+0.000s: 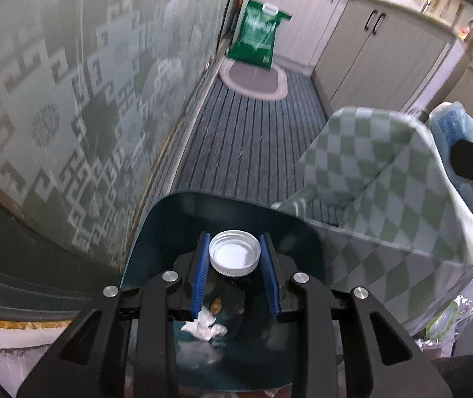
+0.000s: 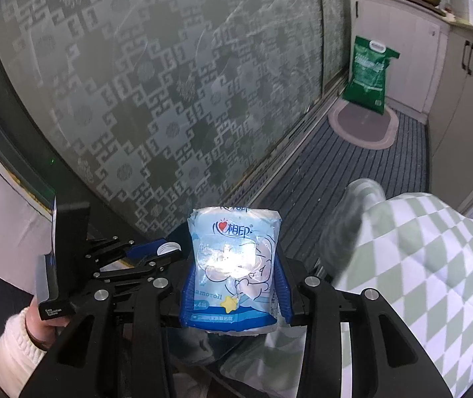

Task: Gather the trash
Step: 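Open the left tool to drop the cap while the right tool drops the tissue pack into the bin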

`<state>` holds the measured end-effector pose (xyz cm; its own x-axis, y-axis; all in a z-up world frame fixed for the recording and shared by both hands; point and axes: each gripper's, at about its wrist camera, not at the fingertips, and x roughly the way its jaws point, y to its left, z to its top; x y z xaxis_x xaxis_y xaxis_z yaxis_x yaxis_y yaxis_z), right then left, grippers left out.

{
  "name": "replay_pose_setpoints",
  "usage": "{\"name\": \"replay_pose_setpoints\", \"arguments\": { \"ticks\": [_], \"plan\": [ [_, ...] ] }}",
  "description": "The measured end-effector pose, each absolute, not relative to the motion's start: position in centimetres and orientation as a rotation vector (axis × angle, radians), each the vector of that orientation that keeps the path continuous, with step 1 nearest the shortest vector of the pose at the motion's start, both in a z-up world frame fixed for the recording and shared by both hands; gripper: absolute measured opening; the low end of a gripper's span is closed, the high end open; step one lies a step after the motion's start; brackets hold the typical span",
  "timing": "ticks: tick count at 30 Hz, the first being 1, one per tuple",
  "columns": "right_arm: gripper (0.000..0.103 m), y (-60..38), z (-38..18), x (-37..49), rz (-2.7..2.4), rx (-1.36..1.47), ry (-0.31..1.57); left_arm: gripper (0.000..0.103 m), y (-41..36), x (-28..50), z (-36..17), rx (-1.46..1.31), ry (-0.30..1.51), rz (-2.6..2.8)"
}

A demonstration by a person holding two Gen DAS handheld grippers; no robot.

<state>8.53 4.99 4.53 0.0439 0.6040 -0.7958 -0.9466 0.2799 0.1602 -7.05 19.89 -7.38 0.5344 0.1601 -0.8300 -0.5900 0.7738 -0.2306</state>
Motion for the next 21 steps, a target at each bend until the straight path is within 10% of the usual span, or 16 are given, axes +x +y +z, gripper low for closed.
{"name": "replay_pose_setpoints", "arguments": {
  "ticks": [21],
  "plan": [
    [0.041, 8.5, -2.9, 5.6, 1.212, -0.735, 1.055, 0.035, 20.7, -7.2, -7.8, -0.530, 0.925, 0.495]
  ]
}}
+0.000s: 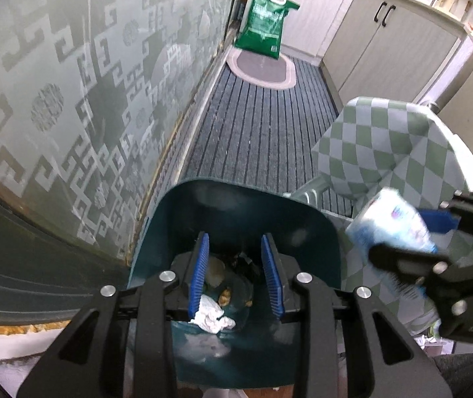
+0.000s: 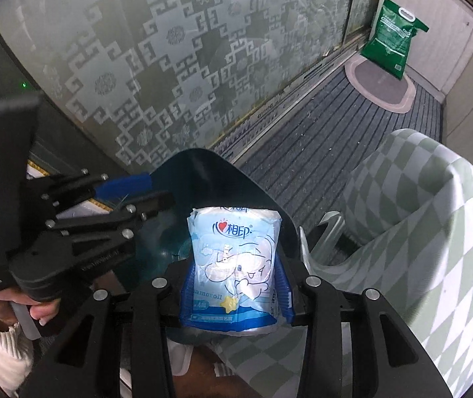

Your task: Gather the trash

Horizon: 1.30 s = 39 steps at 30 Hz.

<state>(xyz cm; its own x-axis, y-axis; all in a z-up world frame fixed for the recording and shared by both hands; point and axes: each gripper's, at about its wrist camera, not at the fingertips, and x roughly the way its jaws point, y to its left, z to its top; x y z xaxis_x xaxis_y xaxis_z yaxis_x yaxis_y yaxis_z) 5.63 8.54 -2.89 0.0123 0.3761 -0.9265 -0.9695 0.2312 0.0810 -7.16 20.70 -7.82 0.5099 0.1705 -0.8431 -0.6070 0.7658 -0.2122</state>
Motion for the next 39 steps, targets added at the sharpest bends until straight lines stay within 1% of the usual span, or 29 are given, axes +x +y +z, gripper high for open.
{"name": "replay_pose_setpoints", "arguments": {
  "ticks": [8, 12, 14, 15, 16, 18, 20, 22, 23, 24, 27, 30, 33, 36, 39],
  "plan": [
    [0.042, 8.8, -3.6, 5.2, 1.224, -0.755, 1.071, 0.039, 20.7, -8.2, -5.1, -0.514, 0.777, 0.515],
    [0.044, 8.9, -3.9, 4.8, 1.237, -0.764, 1.082, 0.044, 20.5, -8.8, -3.8, -0.511, 0.691, 0.501],
    [0.044, 8.9, -4.0, 4.6, 1.250, -0.767, 1.090, 0.051, 20.4, -8.9, -3.6, -0.511, 0.669, 0.490],
    [0.046, 8.9, -4.1, 4.5, 1.257, -0.766, 1.094, 0.054, 20.4, -8.9, -3.5, -0.509, 0.659, 0.485],
    [0.046, 9.0, -4.1, 4.4, 1.262, -0.765, 1.100, 0.054, 20.3, -8.9, -3.3, -0.504, 0.650, 0.482],
    [0.050, 9.0, -4.3, 4.3, 1.271, -0.762, 1.115, 0.057, 20.2, -8.9, -3.2, -0.501, 0.636, 0.474],
    [0.052, 9.0, -4.4, 4.2, 1.276, -0.765, 1.122, 0.057, 20.1, -9.0, -2.9, -0.497, 0.621, 0.468],
    [0.057, 9.0, -4.3, 4.1, 1.283, -0.756, 1.123, 0.059, 19.9, -9.2, -2.7, -0.491, 0.602, 0.462],
    [0.061, 8.9, -4.2, 4.1, 1.290, -0.747, 1.125, 0.059, 19.8, -9.2, -2.5, -0.489, 0.590, 0.457],
    [0.063, 8.8, -4.0, 4.1, 1.296, -0.740, 1.124, 0.061, 19.7, -9.3, -2.3, -0.483, 0.577, 0.453],
    [0.063, 8.5, -3.3, 4.0, 1.299, -0.730, 1.097, 0.064, 19.3, -9.3, -1.9, -0.464, 0.554, 0.442],
    [0.063, 8.2, -2.4, 4.1, 1.296, -0.717, 1.053, 0.070, 19.2, -9.7, -1.5, -0.462, 0.525, 0.420],
    [0.063, 7.6, -1.2, 4.4, 1.277, -0.707, 1.002, 0.073, 19.0, -9.9, -1.1, -0.467, 0.489, 0.401],
    [0.069, 6.9, -0.1, 5.1, 1.243, -0.692, 0.954, 0.078, 18.8, -10.0, -0.6, -0.468, 0.447, 0.383],
    [0.070, 5.9, 0.9, 6.1, 1.218, -0.654, 0.923, 0.085, 18.4, -10.1, -0.3, -0.454, 0.427, 0.382]
  ]
}}
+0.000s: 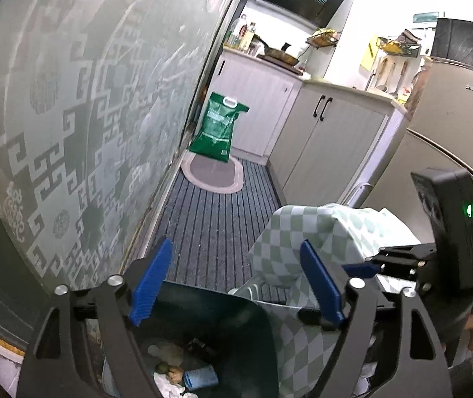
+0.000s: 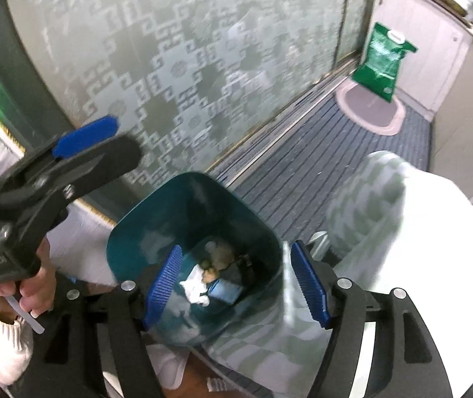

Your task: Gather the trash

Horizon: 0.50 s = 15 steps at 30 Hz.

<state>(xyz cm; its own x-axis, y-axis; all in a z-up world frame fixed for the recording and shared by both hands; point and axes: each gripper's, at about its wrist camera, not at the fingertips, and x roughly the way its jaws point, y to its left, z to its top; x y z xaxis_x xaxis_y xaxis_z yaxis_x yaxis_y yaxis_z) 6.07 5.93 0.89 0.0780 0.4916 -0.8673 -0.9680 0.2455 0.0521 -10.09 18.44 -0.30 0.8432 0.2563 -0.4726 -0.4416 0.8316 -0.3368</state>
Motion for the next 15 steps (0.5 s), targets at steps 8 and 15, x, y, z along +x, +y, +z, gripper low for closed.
{"name": "replay_pose_setpoints", "arguments": {
  "ticks": [8, 15],
  "plan": [
    [0.083, 2.4, 4.2, 8.0, 1.146, -0.563, 0.822, 0.098, 17.1, -9.7, 0.0, -0.387, 0.409, 0.392],
    [0.097, -2.1, 7.0, 8.9, 1.104, -0.454, 0.735, 0.100, 15.5, -9.6, -0.4, -0.347, 0.458, 0.427]
  ]
}}
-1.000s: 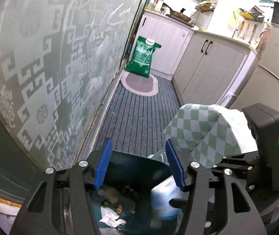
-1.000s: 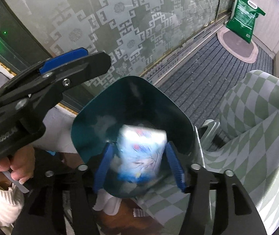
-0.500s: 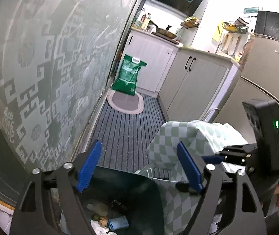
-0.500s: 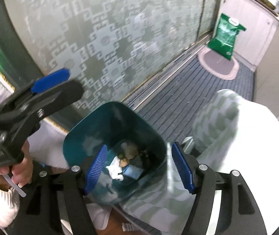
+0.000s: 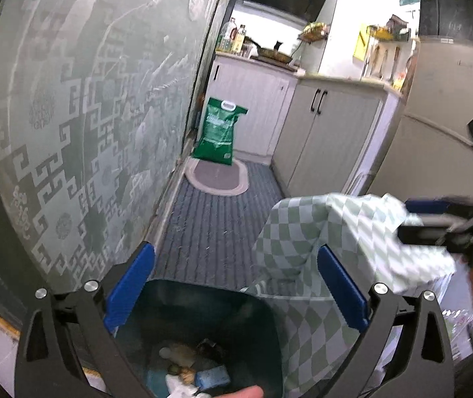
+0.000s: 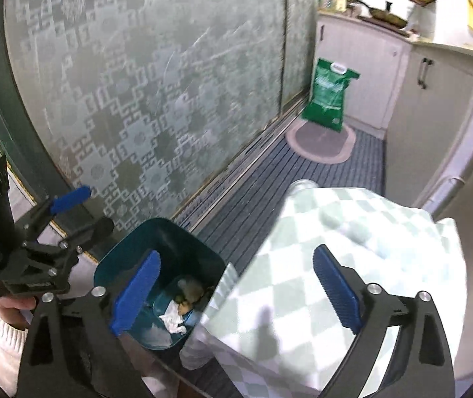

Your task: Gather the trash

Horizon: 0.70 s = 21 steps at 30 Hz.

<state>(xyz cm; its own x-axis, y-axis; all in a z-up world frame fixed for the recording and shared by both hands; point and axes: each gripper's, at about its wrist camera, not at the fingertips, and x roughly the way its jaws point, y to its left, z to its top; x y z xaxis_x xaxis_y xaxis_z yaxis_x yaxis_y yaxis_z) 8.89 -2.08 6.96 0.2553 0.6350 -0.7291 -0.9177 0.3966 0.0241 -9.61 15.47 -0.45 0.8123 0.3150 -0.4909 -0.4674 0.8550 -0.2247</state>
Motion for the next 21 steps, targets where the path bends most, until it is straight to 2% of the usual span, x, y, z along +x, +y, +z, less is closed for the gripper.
{"name": "replay_pose_setpoints", "arguments": {
  "ticks": [2, 12, 21],
  "plan": [
    [0.099, -3.4, 7.6, 9.1, 1.094, -0.418, 0.716, 0.100, 14.9, -9.6, -0.7, -0.333, 0.483, 0.438],
    [0.100, -9.6, 10.2, 9.0, 1.039, -0.307, 0.652, 0.100, 12.9, -9.5, -2.7, -0.301, 0.631, 0.484],
    [0.100, -13.5, 11.7, 7.6, 1.063, -0.267, 0.594, 0.100, 10.9, -10.2, -2.8, -0.277, 0.640, 0.470]
  ]
}}
